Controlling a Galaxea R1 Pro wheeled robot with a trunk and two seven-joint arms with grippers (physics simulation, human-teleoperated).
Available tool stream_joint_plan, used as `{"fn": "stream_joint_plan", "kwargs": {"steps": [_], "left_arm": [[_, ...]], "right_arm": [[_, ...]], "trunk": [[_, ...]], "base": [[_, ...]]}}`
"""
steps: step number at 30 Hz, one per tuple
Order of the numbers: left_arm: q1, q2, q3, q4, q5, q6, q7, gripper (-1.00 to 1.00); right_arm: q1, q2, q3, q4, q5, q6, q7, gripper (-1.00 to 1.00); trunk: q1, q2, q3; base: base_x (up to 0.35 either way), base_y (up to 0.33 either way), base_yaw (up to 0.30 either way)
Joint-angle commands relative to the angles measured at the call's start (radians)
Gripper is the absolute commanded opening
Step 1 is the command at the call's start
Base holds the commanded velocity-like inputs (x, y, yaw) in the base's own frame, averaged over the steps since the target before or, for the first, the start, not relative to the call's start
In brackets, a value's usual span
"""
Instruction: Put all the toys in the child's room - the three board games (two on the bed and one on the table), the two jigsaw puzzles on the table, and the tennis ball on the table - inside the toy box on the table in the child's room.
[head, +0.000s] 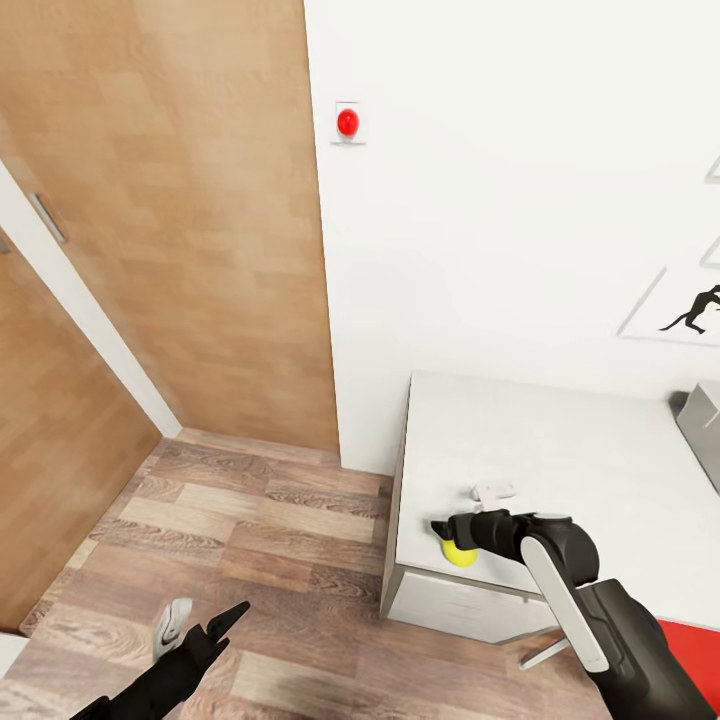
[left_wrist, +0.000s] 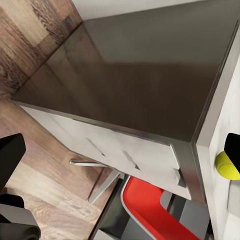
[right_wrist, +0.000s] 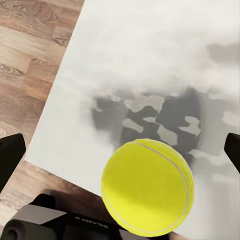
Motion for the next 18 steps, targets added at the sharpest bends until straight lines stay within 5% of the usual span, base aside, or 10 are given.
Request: {"fn": "stream_joint_plan", "kwargs": {"steps": [1, 18], "left_arm": [[0.000, 0.001, -0.001, -0.001, 0.007, 0.004, 0.001, 1.00], [0.000, 0.001, 0.000, -0.001, 0.007, 0.004, 0.001, 1.00]], "right_arm": [[-0.001, -0.002, 0.003, -0.001, -0.005, 0.003, -0.006, 1.00], [0.003, -0.010, 0.010, -0.005, -0.004, 0.003, -0.006, 1.00]], "trunk": [[0.001, -0.002, -0.002], [0.001, -0.002, -0.002]], "base": [[0.000, 0.000, 0.000], [0.000, 0.000, 0.000]]}}
